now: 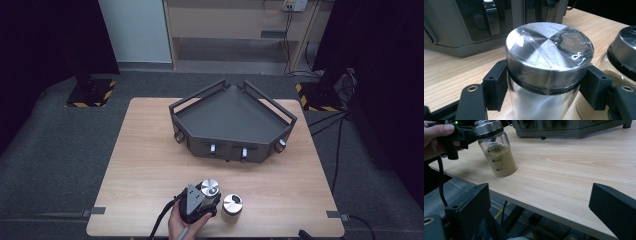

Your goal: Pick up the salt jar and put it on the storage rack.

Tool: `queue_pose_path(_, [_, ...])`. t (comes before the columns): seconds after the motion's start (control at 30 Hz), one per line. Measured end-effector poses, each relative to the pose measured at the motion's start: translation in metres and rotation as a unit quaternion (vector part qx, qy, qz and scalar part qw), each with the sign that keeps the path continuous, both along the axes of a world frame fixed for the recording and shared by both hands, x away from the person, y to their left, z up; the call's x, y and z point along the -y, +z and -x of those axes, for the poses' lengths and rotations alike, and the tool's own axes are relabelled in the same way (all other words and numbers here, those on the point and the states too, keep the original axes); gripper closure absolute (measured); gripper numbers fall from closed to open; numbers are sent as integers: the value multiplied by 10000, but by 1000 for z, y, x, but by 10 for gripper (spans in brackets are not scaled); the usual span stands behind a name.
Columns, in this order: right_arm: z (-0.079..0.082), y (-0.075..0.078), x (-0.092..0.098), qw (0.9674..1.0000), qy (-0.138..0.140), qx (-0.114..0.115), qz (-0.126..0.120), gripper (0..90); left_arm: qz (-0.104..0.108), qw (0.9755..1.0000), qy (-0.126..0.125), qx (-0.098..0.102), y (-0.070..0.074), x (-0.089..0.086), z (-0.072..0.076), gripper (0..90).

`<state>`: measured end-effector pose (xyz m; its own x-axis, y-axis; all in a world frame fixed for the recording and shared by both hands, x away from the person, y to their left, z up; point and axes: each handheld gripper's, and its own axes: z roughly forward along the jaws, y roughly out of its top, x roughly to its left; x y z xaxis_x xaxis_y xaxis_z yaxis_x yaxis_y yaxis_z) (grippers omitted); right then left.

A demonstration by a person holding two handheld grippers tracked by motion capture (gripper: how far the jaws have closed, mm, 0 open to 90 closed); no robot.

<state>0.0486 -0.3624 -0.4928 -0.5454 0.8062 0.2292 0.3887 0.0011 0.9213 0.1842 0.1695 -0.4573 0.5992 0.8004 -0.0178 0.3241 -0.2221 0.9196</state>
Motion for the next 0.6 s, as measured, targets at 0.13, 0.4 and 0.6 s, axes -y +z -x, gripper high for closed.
queue_pose_path(0.13, [0, 0, 0, 10000, -29, -10, -19, 43, 15, 10000, 13, 50, 8, 0, 0, 304])
queue_pose_path(0.4, [-1, -1, 1, 10000, -23, -18, -49, 43, -18, 9997, -15, 252, 42, 1, -8, 304])
queue_pose_path(0.6, [0, -1, 2, 10000, -46, 5, -73, 43, -46, 9991, -49, 418, 64, 7, -18, 304])
